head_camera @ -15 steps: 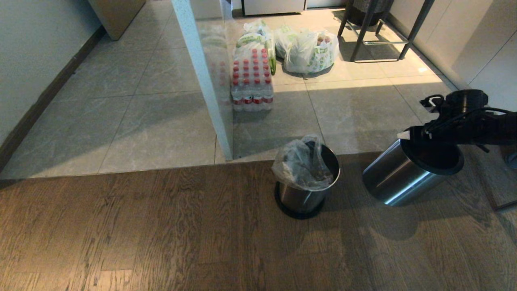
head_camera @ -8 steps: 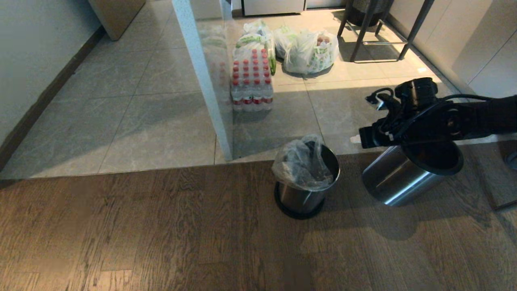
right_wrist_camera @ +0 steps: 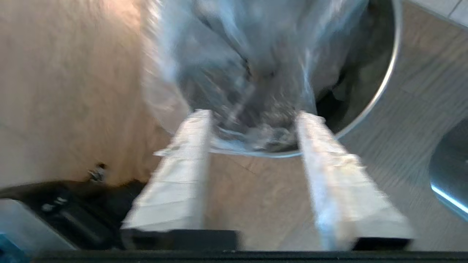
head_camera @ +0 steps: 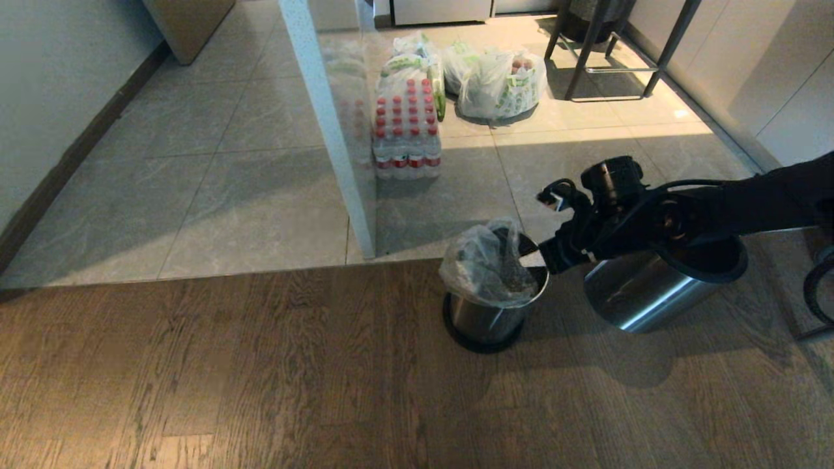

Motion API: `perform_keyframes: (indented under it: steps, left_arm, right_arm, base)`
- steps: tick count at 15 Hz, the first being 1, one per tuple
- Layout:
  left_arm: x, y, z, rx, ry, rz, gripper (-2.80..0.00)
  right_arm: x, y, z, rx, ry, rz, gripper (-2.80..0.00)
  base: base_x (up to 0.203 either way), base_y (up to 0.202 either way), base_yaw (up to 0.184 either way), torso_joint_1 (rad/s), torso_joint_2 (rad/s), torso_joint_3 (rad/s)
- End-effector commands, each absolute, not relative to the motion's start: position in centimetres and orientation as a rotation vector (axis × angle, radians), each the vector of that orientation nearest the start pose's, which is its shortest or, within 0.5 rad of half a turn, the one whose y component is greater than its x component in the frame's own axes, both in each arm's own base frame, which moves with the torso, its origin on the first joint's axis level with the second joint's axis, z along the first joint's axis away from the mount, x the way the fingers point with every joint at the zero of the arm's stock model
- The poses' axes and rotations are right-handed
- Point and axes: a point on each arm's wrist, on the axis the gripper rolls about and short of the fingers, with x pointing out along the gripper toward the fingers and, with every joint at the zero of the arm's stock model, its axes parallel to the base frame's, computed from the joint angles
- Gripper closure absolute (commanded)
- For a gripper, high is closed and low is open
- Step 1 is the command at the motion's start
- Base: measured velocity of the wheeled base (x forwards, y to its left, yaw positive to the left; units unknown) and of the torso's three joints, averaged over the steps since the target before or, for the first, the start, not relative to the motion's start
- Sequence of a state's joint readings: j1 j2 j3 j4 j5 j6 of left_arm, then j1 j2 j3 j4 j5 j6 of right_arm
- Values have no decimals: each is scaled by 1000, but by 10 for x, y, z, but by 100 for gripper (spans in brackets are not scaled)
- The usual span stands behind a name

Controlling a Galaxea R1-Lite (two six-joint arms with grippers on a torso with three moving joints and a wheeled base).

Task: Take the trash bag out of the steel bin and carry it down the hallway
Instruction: Pick up the trash bag

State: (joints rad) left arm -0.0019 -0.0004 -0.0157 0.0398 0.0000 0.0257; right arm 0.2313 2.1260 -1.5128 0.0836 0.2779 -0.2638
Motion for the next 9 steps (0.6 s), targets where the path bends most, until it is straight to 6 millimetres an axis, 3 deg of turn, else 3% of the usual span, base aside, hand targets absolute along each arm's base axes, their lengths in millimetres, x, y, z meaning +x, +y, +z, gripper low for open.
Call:
perform_keyframes:
  steps: [1, 5, 9]
  left_arm:
    - [-24, 0, 76, 26, 25, -2, 0]
    - [-24, 0, 76, 26, 25, -2, 0]
    - [-24, 0, 76, 26, 25, -2, 0]
  right_arm:
    - [416, 108, 127, -248, 686, 598, -280]
    - [417, 112, 115, -344, 687, 644, -280]
    - [406, 122, 105, -352, 738, 680, -280]
  base:
    - [0, 0, 0, 0, 0, 0]
    - [0, 0, 0, 0, 0, 0]
    - [0, 0, 0, 0, 0, 0]
